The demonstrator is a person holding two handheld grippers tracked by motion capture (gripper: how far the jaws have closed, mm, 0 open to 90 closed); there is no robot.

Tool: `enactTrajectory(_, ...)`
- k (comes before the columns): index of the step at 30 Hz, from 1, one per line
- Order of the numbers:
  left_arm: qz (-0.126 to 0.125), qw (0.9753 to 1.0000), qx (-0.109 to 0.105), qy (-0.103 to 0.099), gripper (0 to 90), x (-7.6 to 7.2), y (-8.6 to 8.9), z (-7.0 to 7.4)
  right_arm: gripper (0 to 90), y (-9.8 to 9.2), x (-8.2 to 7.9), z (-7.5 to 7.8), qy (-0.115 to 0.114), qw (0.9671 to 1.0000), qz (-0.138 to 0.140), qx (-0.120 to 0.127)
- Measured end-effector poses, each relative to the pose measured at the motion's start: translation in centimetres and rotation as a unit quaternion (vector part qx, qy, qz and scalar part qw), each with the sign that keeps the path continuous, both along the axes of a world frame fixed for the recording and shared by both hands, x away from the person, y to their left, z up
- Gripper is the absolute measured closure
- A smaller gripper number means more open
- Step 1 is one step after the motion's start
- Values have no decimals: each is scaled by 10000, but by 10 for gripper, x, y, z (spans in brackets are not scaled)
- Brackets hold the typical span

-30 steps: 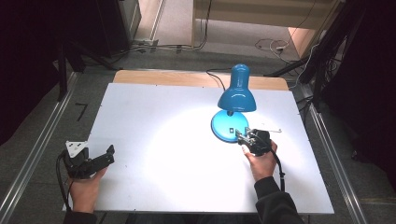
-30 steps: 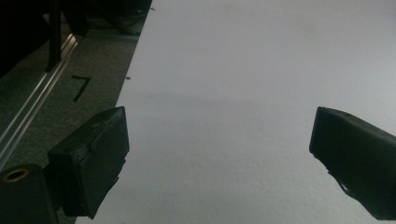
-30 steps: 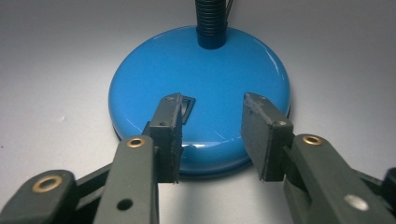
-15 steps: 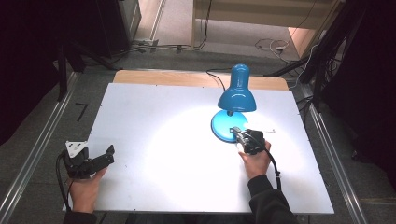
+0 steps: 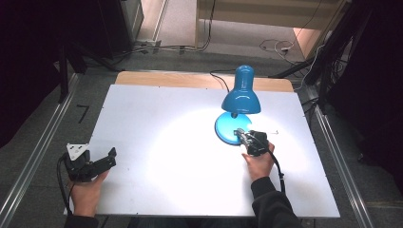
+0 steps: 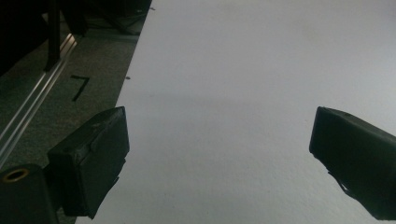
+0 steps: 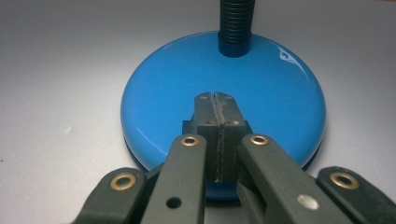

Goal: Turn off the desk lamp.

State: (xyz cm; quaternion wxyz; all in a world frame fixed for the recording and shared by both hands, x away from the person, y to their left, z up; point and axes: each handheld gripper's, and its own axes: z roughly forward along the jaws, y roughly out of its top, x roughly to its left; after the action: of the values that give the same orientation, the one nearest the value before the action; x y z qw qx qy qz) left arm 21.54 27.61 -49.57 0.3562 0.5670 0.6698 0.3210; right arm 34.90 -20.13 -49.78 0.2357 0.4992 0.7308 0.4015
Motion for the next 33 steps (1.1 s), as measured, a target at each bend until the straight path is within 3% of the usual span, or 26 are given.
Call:
enactTrajectory(18,-7,10000,-19,-18,55,0,-1,0,878,5,3,-2,-13,10000,-40,-80)
enactTrajectory(27,-11,10000,-27,-22,55,0,0,0,880,10,3,-2,-105,9994,-74,-313)
enactTrajectory(33,-8,10000,-22,-23,57,0,-1,0,881,9,3,-2,-94,9996,-59,-278)
